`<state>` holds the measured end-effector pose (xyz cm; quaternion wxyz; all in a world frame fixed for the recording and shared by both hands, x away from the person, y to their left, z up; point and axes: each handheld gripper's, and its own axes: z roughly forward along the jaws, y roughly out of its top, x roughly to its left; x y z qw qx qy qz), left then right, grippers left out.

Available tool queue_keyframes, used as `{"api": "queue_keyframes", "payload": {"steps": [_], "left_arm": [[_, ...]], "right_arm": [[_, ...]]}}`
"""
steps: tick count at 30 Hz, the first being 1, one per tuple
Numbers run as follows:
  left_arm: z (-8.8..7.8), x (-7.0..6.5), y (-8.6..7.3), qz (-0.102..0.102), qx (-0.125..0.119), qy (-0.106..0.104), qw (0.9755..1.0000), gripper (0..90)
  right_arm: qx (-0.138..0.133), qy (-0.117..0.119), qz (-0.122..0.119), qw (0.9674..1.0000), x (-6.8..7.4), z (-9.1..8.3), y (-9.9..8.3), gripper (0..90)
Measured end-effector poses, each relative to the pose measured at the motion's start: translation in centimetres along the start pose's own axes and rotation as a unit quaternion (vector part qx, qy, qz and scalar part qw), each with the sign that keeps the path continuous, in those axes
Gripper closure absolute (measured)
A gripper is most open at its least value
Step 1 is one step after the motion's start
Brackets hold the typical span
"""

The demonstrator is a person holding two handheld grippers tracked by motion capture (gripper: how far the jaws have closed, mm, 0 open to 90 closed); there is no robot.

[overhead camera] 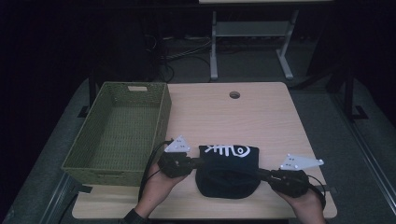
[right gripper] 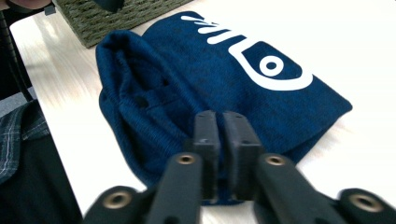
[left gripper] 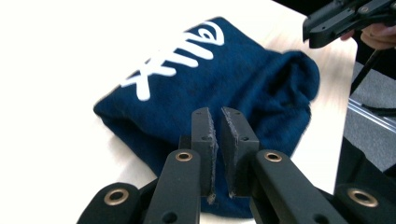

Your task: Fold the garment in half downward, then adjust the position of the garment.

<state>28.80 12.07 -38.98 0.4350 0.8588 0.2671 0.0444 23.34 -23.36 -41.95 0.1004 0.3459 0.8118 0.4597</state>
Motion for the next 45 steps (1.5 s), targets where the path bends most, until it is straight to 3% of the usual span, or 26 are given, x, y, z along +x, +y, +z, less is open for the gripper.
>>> {"api": "queue_keyframes", "payload": {"steps": [9,15,18,22,26,32,39,45], "left_arm": [[1.7,2.0,1.9,-0.008,-0.001,0.020,0.9998,84.0],[4.1,3.8,2.5,-0.026,0.007,0.030,0.9992,84.4],[5.4,4.4,2.5,-0.030,0.024,0.030,0.9988,84.6],[6.8,4.8,2.1,-0.020,0.049,0.033,0.9981,85.6],[7.8,5.2,1.8,-0.028,0.058,0.027,0.9975,89.8],[9.8,5.8,1.6,-0.014,0.090,0.021,0.9956,90.0],[11.2,6.6,1.8,-0.010,0.104,0.007,0.9945,90.0],[12.0,6.6,2.5,0.011,0.120,0.007,0.9927,90.0]], "right_arm": [[0.006,-0.004,-0.005,1.0000,-1.2,1.6,0.8,89.8],[0.022,0.001,-0.008,0.9997,-1.3,2.4,0.3,89.8],[0.028,0.007,-0.008,0.9995,-1.1,2.6,0.0,89.8],[0.036,0.018,-0.008,0.9991,-0.5,2.9,-0.5,89.8],[0.052,0.028,-0.017,0.9981,0.2,3.4,-1.1,89.8],[0.073,0.037,-0.019,0.9964,1.2,4.8,-1.9,89.9],[0.088,0.048,-0.009,0.9949,2.5,5.8,-2.1,90.0],[0.098,0.035,-0.042,0.9937,4.4,6.8,-1.9,90.0]]}}
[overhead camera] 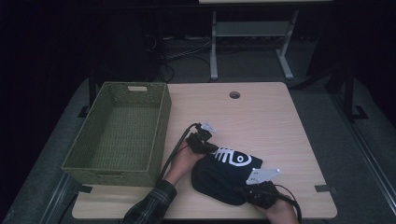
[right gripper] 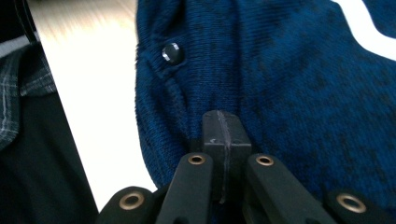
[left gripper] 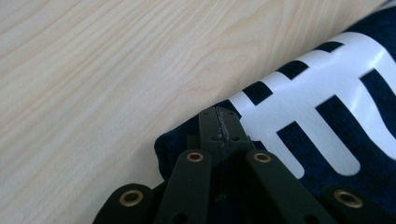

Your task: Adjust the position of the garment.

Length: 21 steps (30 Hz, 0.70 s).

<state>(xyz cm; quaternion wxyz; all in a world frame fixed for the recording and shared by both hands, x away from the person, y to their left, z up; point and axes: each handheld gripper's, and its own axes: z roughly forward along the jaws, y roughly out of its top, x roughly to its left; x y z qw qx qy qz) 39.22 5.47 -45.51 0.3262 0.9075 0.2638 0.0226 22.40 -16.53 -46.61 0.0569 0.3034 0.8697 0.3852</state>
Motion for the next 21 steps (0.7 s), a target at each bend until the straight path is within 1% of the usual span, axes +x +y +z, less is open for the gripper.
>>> {"api": "queue_keyframes", "payload": {"steps": [1,5,7,9,10,11,12,14,15,16,17,18,19,20,21], "left_arm": [[0.1,-0.1,0.1,0.001,-0.002,0.001,1.0000,90.0],[0.1,-0.3,0.2,0.006,-0.004,0.007,1.0000,90.0],[-0.3,-0.3,0.2,0.001,-0.008,0.006,0.9999,90.0],[-0.9,-0.5,0.2,-0.006,-0.019,0.007,0.9998,90.0],[-1.3,-0.6,0.3,-0.004,-0.022,0.003,0.9997,90.0],[-1.8,-0.8,0.3,-0.009,-0.035,-0.004,0.9993,90.0],[-2.2,-0.9,0.3,-0.012,-0.041,-0.007,0.9991,90.0],[-3.1,-1.4,0.2,-0.016,-0.052,-0.009,0.9985,90.0],[-3.6,-1.7,0.1,-0.012,-0.055,-0.012,0.9983,90.0],[-4.0,-2.0,0.0,-0.009,-0.058,-0.015,0.9982,90.0],[-4.4,-2.3,-0.3,-0.007,-0.060,-0.016,0.9980,90.0],[-4.9,-2.6,-0.5,-0.001,-0.061,-0.018,0.9980,90.0],[-5.2,-3.0,-0.7,-0.003,-0.065,-0.019,0.9977,90.0],[-5.6,-3.3,-1.0,0.001,-0.065,-0.018,0.9977,90.0],[-6.1,-3.7,-1.4,0.000,-0.069,-0.021,0.9974,90.0]], "right_arm": [[0.000,-0.002,-0.006,1.0000,0.2,0.1,0.1,90.0],[-0.003,-0.004,-0.010,0.9999,0.7,0.3,0.1,90.0],[-0.004,-0.006,-0.018,0.9998,0.6,0.1,0.2,90.0],[-0.014,-0.011,-0.022,0.9996,0.4,-0.4,0.4,89.9],[-0.019,-0.014,-0.016,0.9996,0.3,-0.7,0.5,89.8],[-0.029,-0.015,-0.011,0.9994,0.1,-1.0,0.6,89.6],[-0.038,-0.017,-0.007,0.9991,-0.2,-1.5,0.7,88.0],[-0.044,-0.021,0.004,0.9988,-0.6,-1.9,0.9,87.3],[-0.047,-0.025,0.007,0.9986,-0.8,-2.2,1.0,87.1],[-0.048,-0.035,0.007,0.9982,-1.1,-2.4,1.1,87.4],[-0.051,-0.041,0.011,0.9978,-1.4,-2.6,1.1,87.5],[-0.054,-0.046,0.015,0.9973,-1.7,-2.8,1.2,87.6],[-0.058,-0.051,0.015,0.9969,-2.0,-3.0,1.3,88.5],[-0.063,-0.055,0.023,0.9963,-2.2,-3.1,1.4,89.7],[-0.064,-0.060,0.024,0.9959,-2.6,-3.3,1.6,89.8]]}}
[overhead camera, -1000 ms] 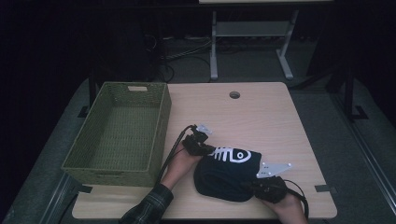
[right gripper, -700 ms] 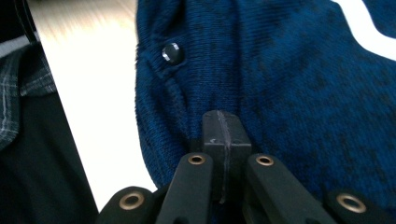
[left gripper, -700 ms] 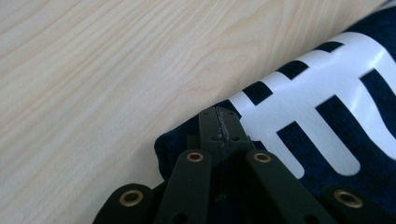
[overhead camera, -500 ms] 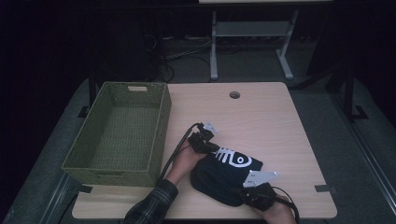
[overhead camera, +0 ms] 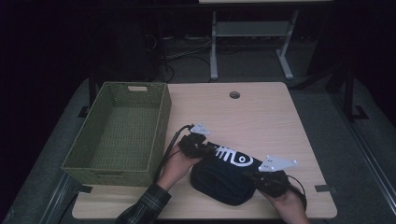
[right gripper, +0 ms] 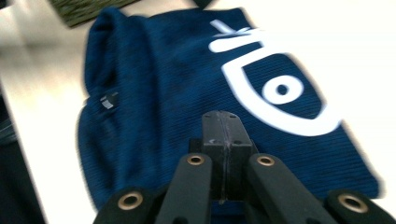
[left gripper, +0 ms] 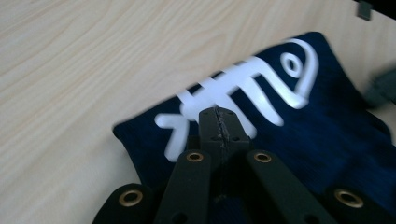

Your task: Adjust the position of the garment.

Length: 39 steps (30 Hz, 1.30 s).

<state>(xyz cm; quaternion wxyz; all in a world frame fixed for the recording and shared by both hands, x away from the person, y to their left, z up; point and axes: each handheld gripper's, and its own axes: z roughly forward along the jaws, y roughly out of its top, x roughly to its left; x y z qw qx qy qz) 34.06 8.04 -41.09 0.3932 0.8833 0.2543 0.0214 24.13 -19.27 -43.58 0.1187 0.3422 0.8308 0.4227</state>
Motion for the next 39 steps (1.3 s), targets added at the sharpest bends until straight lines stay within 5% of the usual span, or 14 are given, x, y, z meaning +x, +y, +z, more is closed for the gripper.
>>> {"api": "queue_keyframes", "payload": {"steps": [5,8,14,21,25,33,39], "left_arm": [[-1.5,-1.8,-1.6,0.007,-0.005,-0.001,1.0000,90.0],[-1.6,-2.4,-2.9,0.013,0.016,0.006,0.9998,90.0],[-0.2,-1.7,-4.3,0.008,0.056,0.017,0.9983,90.0],[0.7,-1.5,-4.5,0.025,0.085,0.041,0.9953,90.0],[1.2,-1.4,-4.0,0.039,0.095,0.075,0.9918,90.0],[1.3,-0.6,-3.5,0.021,0.087,0.085,0.9924,90.0],[0.2,-0.1,-3.0,-0.020,0.037,0.059,0.9974,82.4]], "right_arm": [[-0.006,-0.021,0.014,0.9997,-1.7,0.0,0.3,90.0],[-0.002,-0.041,0.019,0.9990,-2.6,0.3,0.3,90.0],[0.021,-0.064,0.032,0.9972,-4.3,1.9,-0.1,90.0],[0.042,-0.060,0.045,0.9963,-4.7,3.2,-1.1,90.0],[0.052,-0.059,0.049,0.9957,-4.3,3.1,-1.3,90.0],[0.045,-0.056,0.038,0.9967,-3.2,2.4,-1.9,89.7],[-0.005,-0.058,0.042,0.9974,-3.3,0.6,-1.7,66.0]]}}
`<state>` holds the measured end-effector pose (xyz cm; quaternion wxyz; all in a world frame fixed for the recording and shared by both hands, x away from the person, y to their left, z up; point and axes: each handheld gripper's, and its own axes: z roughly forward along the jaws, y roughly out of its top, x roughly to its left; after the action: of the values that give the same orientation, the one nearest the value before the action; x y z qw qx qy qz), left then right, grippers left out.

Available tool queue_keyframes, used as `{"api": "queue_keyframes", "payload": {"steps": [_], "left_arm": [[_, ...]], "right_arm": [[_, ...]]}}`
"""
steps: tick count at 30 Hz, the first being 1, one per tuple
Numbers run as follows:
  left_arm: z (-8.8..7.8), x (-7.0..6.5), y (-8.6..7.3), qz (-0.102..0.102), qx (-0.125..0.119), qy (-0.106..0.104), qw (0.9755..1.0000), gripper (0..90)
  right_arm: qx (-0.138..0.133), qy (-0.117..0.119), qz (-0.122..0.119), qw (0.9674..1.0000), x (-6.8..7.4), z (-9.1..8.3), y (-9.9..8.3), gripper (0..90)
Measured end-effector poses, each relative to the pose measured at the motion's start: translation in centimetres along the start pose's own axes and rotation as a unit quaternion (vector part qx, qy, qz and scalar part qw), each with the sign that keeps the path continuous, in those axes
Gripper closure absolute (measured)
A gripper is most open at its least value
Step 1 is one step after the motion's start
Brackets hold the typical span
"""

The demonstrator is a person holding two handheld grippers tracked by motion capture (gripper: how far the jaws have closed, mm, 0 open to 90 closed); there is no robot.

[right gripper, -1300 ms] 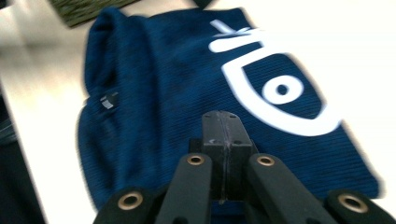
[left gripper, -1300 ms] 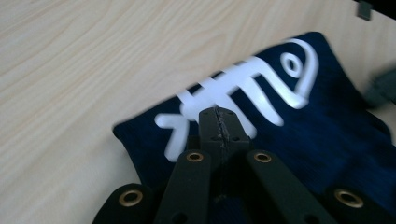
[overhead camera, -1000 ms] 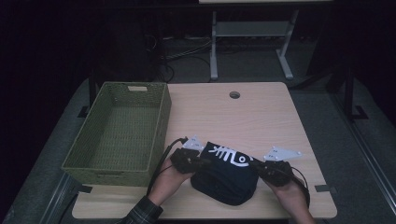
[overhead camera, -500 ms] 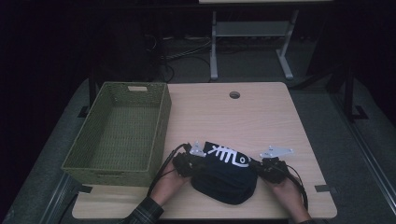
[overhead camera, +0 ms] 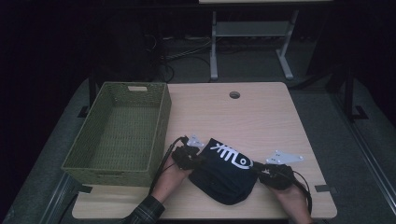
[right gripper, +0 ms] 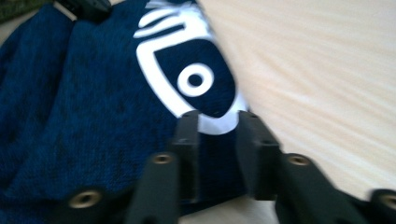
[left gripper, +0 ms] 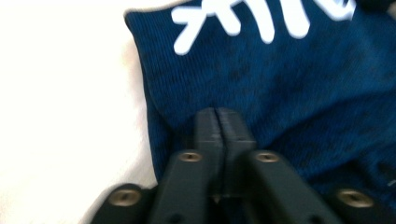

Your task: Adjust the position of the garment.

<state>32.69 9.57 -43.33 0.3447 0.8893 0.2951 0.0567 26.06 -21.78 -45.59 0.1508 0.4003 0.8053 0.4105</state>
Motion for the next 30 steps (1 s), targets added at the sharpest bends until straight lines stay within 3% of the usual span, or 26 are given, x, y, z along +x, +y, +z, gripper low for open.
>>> {"api": "queue_keyframes", "payload": {"steps": [4,9,13,17,21,30], "left_arm": [[-0.4,0.2,0.5,-0.011,-0.018,-0.001,0.9998,69.6],[-0.5,0.9,0.7,-0.023,-0.023,0.007,0.9995,51.5],[-0.1,1.6,0.6,-0.033,-0.031,0.003,0.9990,34.6],[0.5,2.2,0.5,-0.038,-0.032,-0.001,0.9988,25.9],[1.4,2.8,0.1,-0.045,-0.026,-0.007,0.9987,18.8],[2.4,3.1,-0.2,-0.040,-0.010,-0.021,0.9989,17.1]], "right_arm": [[-0.010,-0.027,0.010,0.9995,-0.5,-0.7,-0.2,47.3],[-0.012,-0.065,0.029,0.9974,-1.7,-1.7,-1.1,28.3],[0.015,-0.077,0.058,0.9952,-3.1,-1.8,-2.3,14.5],[0.040,-0.088,0.056,0.9938,-4.0,-1.0,-3.5,9.2],[0.046,-0.094,0.044,0.9935,-4.0,-0.6,-3.4,8.1],[0.048,-0.091,0.040,0.9939,-4.2,-0.5,-3.4,8.0]]}}
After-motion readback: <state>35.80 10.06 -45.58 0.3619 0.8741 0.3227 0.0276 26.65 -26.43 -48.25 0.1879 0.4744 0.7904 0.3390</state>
